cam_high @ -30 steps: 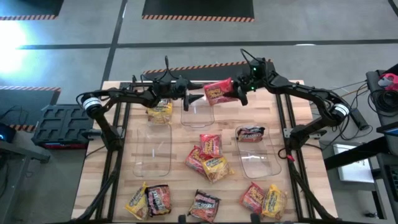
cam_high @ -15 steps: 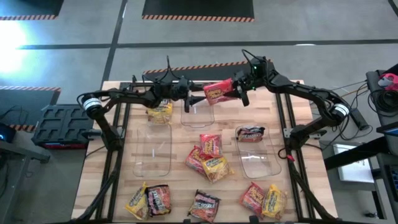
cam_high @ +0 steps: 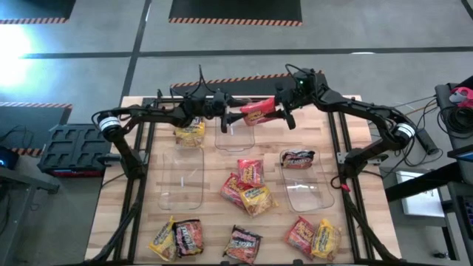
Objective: Sort Maruchan noodles
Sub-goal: Put the top right orange pack noodle into the top transparent bin
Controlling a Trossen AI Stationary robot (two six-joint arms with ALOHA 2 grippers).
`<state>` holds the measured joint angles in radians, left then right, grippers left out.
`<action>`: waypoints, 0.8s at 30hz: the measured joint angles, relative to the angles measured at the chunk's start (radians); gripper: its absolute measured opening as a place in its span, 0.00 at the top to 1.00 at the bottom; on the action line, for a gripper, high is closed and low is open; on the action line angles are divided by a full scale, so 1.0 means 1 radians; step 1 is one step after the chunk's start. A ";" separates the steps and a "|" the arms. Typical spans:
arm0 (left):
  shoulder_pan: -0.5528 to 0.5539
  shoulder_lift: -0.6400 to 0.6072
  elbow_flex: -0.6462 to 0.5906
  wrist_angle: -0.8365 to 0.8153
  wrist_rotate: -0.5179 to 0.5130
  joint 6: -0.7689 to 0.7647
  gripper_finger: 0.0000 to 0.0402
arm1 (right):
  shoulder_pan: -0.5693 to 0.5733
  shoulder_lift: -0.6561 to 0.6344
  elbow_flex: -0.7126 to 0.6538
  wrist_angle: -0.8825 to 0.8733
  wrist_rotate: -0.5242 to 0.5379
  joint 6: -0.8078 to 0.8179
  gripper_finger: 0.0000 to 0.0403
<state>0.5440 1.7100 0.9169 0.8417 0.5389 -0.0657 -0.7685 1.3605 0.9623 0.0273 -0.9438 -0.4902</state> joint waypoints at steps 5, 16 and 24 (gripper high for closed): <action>-0.008 0.000 0.000 -0.004 -0.004 0.000 0.49 | 0.001 0.000 0.005 -0.001 0.002 -0.002 0.68; -0.017 0.014 0.000 -0.017 -0.006 0.004 0.49 | 0.001 0.000 0.015 0.000 0.001 -0.007 0.68; -0.017 0.101 0.065 -0.006 0.046 -0.029 0.51 | 0.005 0.000 0.015 -0.005 0.003 -0.001 0.68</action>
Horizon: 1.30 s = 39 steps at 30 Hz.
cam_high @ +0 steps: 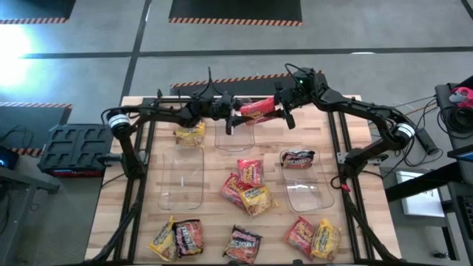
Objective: Sort Maruchan noodles
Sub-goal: Put the top right orange pack noodle into the top transparent bin
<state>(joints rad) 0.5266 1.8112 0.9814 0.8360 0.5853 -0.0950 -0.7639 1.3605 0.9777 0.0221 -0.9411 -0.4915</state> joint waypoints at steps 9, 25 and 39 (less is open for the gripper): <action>0.000 0.011 0.017 -0.008 0.025 -0.004 0.73 | 0.000 0.000 0.001 -0.031 0.007 -0.003 0.68; 0.006 0.011 0.016 -0.017 0.025 -0.004 0.71 | -0.002 -0.007 0.001 -0.043 0.025 0.063 0.53; 0.036 0.011 0.016 -0.024 0.053 0.004 0.83 | -0.018 -0.059 0.001 -0.081 0.134 0.056 0.48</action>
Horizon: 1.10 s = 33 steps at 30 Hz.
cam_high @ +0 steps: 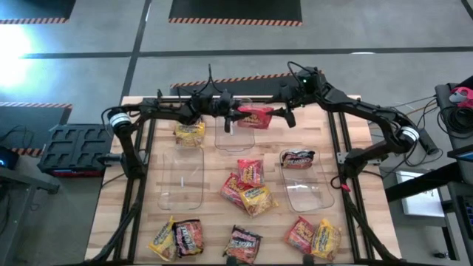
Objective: Sort Maruchan noodles
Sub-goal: Put the top right orange pack noodle into the top transparent bin
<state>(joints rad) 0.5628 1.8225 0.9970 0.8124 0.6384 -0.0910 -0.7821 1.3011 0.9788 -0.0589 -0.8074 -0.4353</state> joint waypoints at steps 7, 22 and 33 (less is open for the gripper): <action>0.079 -0.005 0.000 -0.030 0.006 -0.031 0.86 | -0.039 -0.080 0.000 -0.084 0.094 -0.020 0.48; 0.228 -0.011 -0.001 -0.120 0.086 0.008 0.86 | -0.050 -0.073 -0.001 -0.124 0.102 -0.020 0.48; 0.245 -0.011 -0.001 -0.254 0.056 0.097 0.86 | -0.050 -0.042 -0.001 -0.124 0.102 -0.021 0.48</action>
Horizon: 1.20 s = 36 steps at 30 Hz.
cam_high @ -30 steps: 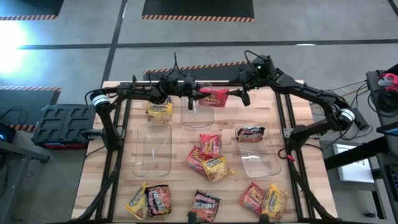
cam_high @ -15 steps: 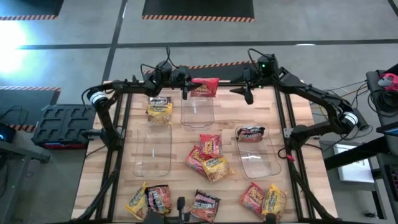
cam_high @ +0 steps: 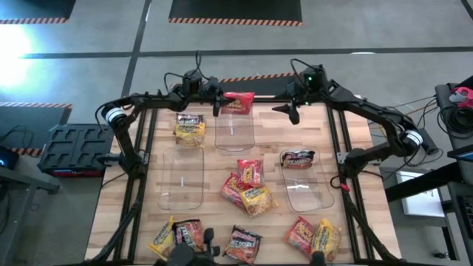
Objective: Sort Maruchan noodles
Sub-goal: Put the top right orange pack noodle into the top transparent bin
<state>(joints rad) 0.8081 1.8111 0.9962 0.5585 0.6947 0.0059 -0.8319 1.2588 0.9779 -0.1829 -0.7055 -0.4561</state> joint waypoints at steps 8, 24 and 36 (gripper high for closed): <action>-0.015 0.000 0.000 -0.085 -0.157 0.069 0.86 | 0.000 0.021 0.000 -0.001 0.000 0.000 0.48; -0.051 0.001 -0.002 -0.178 -0.278 0.064 0.83 | 0.000 0.021 0.000 0.000 0.000 0.000 0.48; -0.055 0.001 -0.002 -0.265 -0.292 0.078 0.83 | 0.000 0.021 0.000 0.000 0.000 0.000 0.48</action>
<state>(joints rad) 0.7532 1.8121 0.9943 0.2938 0.4023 0.0835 -0.8318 1.2797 0.9779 -0.1832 -0.7059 -0.4564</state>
